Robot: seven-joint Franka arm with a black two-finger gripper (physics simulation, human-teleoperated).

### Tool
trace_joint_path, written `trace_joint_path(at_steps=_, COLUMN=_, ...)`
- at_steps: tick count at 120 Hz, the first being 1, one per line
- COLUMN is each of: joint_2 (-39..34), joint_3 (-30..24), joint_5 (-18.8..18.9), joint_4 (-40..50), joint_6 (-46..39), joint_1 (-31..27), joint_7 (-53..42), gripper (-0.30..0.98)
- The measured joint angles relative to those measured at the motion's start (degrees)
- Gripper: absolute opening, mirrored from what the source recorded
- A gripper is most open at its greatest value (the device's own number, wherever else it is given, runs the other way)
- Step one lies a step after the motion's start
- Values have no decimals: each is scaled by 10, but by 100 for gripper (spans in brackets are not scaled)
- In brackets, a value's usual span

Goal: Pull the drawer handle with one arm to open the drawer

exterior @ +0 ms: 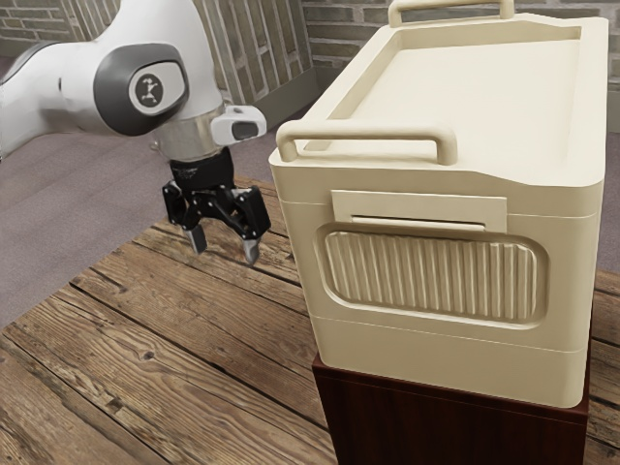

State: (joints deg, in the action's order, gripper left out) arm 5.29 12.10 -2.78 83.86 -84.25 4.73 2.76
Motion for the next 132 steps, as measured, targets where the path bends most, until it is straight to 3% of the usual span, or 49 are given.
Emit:
trace_joint_path(at_steps=31, joint_2=-3, joint_3=-6, joint_5=-8, joint_4=-1, joint_6=-60, joint_1=13, joint_7=7, gripper=69)
trace_joint_path(at_steps=51, joint_2=-5, joint_3=5, joint_5=-126, joint_4=16, joint_6=-73, joint_1=1, joint_7=10, gripper=69)
trace_joint_path(at_steps=66, joint_2=-13, joint_3=6, joint_5=-170, joint_4=49, joint_6=-84, joint_1=3, joint_7=12, gripper=69)
trace_joint_path(at_steps=107, joint_2=-13, joint_3=5, joint_5=-209, joint_4=100, joint_6=-152, joint_1=13, joint_7=14, gripper=68)
trace_joint_path(at_steps=132, joint_2=-10, joint_3=4, joint_5=-223, joint_4=115, joint_6=-182, joint_1=28, joint_7=15, gripper=59)
